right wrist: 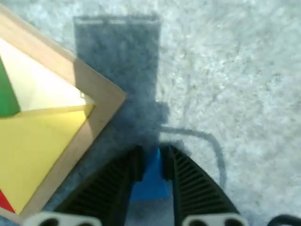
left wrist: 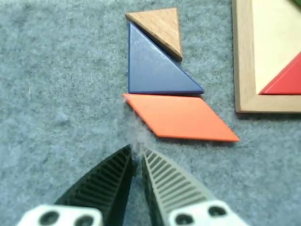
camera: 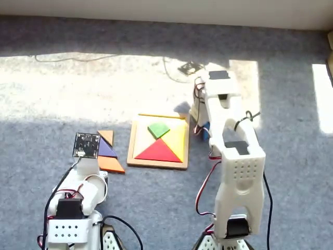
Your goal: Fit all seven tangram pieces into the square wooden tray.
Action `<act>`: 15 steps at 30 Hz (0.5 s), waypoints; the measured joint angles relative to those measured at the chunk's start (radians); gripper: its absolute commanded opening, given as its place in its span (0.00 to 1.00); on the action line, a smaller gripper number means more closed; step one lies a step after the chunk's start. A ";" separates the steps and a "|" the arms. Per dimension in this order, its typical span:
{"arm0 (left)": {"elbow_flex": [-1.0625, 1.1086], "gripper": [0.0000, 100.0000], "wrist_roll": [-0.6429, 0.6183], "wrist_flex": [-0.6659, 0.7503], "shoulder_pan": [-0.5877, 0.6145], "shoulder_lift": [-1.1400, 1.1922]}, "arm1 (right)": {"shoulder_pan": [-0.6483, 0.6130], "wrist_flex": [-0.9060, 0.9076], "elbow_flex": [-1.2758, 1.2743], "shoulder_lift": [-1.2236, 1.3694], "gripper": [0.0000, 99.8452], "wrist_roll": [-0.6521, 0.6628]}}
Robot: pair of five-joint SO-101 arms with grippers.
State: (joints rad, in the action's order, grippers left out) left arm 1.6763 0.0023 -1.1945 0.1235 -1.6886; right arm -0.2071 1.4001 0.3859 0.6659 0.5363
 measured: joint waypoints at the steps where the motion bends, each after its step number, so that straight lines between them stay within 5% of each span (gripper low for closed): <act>1: 0.000 0.01 0.000 0.000 0.000 0.000 | 0.000 0.012 0.000 0.000 0.08 -0.002; 15: 0.000 0.01 0.000 0.000 0.000 0.000 | 0.000 0.216 -0.002 0.000 0.08 -0.012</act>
State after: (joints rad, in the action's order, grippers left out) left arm 1.6763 0.0023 -1.1945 0.1235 -1.6886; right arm -0.2071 1.6164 0.3844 0.6659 0.5240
